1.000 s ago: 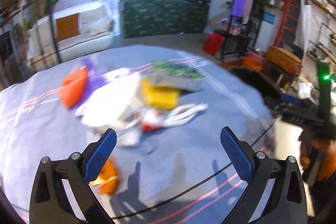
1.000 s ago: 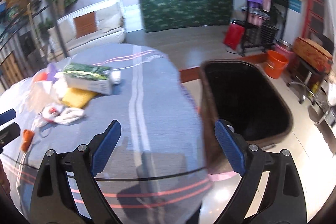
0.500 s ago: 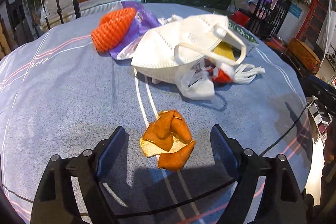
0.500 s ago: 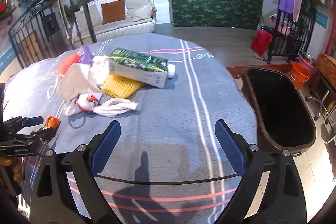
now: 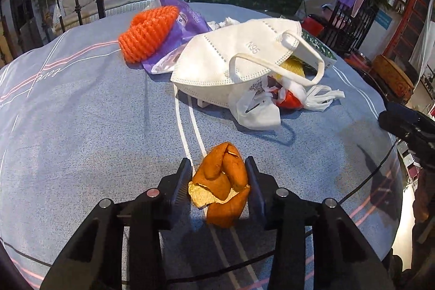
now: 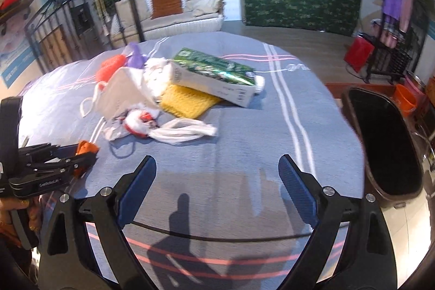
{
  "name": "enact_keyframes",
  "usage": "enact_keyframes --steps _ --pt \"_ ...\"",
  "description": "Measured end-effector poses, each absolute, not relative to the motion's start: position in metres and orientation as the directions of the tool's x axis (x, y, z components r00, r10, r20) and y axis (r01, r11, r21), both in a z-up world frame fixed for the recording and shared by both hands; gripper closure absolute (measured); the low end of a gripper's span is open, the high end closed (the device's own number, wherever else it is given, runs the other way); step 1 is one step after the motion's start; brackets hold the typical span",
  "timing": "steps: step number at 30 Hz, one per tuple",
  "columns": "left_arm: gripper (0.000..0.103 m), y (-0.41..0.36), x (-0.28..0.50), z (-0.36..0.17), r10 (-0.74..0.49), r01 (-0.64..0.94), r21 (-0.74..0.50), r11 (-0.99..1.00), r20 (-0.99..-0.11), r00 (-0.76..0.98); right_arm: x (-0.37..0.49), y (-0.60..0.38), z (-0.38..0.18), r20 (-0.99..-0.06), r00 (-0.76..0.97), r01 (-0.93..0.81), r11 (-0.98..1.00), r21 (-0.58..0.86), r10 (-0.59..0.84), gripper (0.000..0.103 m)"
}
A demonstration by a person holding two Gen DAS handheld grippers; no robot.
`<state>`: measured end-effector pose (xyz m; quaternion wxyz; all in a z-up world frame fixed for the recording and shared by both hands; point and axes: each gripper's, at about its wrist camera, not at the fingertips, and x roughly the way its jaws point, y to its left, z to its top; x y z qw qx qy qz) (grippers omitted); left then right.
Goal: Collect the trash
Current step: 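Grasp the white plastic bag with the right tool while the left tool holds the peel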
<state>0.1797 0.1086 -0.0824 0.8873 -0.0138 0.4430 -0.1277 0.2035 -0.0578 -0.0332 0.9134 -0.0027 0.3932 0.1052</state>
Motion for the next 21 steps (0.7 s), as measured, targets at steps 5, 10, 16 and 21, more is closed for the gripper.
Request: enact_keyframes --steps 5,10,16,21 --pt "0.064 0.114 0.174 -0.080 -0.239 0.197 -0.150 0.969 -0.774 0.587 0.224 -0.025 -0.039 -0.759 0.594 -0.335 0.940 0.066 0.265 0.013" --pt "0.065 0.124 0.171 -0.074 -0.239 0.168 -0.171 0.971 -0.760 0.604 0.245 0.008 -0.046 -0.788 0.550 -0.444 0.896 0.004 0.276 0.019" --pt "0.065 0.135 0.169 -0.065 -0.233 0.137 -0.188 0.972 -0.746 0.624 0.270 0.034 -0.054 -0.821 0.517 -0.505 0.861 -0.064 0.243 0.033" --pt "0.065 0.135 0.166 -0.062 -0.248 0.144 -0.204 0.968 -0.730 0.637 0.277 0.046 -0.062 -0.835 0.502 -0.533 0.841 -0.092 0.226 0.042"
